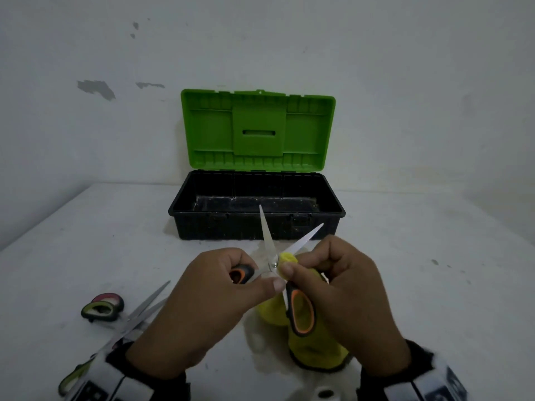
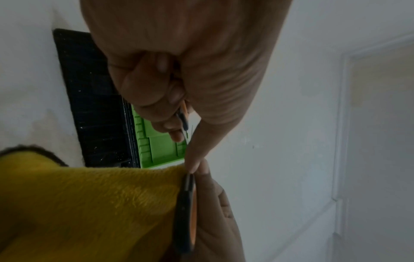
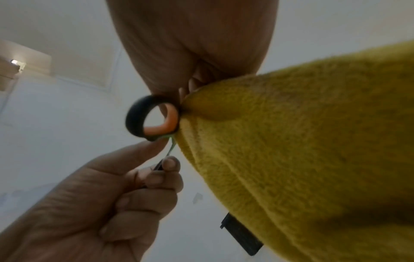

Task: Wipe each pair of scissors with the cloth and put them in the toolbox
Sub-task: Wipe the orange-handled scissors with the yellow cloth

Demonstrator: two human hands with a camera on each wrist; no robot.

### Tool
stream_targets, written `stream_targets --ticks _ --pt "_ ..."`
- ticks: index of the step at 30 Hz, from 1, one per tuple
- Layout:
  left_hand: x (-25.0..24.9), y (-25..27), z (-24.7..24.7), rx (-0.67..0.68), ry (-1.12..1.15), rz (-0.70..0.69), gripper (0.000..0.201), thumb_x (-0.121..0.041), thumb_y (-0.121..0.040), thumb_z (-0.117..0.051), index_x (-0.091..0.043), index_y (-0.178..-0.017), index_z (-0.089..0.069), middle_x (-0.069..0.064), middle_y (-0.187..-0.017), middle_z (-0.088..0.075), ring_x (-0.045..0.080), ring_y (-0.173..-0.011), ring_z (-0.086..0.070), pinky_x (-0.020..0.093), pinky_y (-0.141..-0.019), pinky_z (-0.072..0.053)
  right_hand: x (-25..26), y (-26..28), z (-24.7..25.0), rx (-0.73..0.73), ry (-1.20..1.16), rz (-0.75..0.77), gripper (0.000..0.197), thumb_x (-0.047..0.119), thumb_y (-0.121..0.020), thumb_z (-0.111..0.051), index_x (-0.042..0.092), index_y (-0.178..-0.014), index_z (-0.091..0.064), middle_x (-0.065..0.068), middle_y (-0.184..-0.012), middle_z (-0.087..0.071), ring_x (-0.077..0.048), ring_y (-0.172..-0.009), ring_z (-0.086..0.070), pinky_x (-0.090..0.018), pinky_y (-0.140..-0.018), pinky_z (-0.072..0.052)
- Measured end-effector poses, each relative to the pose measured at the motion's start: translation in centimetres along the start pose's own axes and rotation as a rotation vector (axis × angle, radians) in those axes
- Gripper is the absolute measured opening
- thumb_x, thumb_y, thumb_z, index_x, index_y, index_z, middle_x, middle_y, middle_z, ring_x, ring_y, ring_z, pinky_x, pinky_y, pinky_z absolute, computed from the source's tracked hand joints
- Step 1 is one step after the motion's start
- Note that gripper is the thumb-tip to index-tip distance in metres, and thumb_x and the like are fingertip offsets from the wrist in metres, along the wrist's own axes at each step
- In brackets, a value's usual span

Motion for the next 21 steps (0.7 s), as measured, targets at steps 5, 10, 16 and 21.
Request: stream_targets --ticks 5,10,16,21 --pt "-0.6 0.2 -0.1 0.024 -0.043 -0.046 0.033 -0.054 -0.062 -0.077 -0.023 -0.064 -0.064 -0.008 -0.051 -0.050 0.002 -0.047 -0.042 0.015 -0.046 -0.038 -0.1 -0.3 0.1 -0.019 -0.072 -0.026 0.018 0.021 -0.074 -0.082 0.019 -0.067 -0.065 0.002 -0.067 -0.071 -0.013 -0.061 -0.069 -0.021 -0.056 -0.052" --pt "-0.8 0.3 -0.5 0.054 0.068 -0.027 0.038 -0.049 -0.061 -0.077 -0.014 -0.065 -0.064 -0.008 -0.047 -0.043 0.003 -0.041 -0.036 0.014 -0.041 -0.033 -0.7 -0.6 1.3 -0.170 -0.104 -0.073 0.019 0.024 -0.074 -0.081 0.011 -0.071 -0.067 0.000 -0.065 -0.070 -0.015 -0.059 -0.066 -0.025 -0.053 -0.054" --pt "-0.3 0.4 -0.9 0.123 0.155 0.051 0.039 -0.045 -0.060 -0.078 -0.009 -0.065 -0.063 -0.007 -0.043 -0.041 0.004 -0.036 -0.033 0.015 -0.039 -0.030 -0.8 -0.4 1.0 -0.134 -0.110 -0.102 0.019 0.025 -0.073 -0.082 0.013 -0.071 -0.067 -0.002 -0.068 -0.072 -0.017 -0.063 -0.068 -0.030 -0.057 -0.057" --pt "-0.2 0.4 -0.9 0.164 0.204 0.088 0.048 -0.044 -0.057 -0.079 -0.002 -0.067 -0.058 -0.004 -0.044 -0.035 0.006 -0.036 -0.028 0.017 -0.038 -0.027 -0.8 -0.8 1.8 -0.184 -0.124 -0.117 0.022 0.028 -0.073 -0.081 0.012 -0.070 -0.066 0.000 -0.065 -0.069 -0.014 -0.059 -0.064 -0.023 -0.054 -0.053"
Point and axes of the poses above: each hand's wrist, its own y-axis away from the middle knuckle, its own z-axis out of the back of the hand, x = y × z, the point moved 6 cm from there along -y, towards the middle knuckle
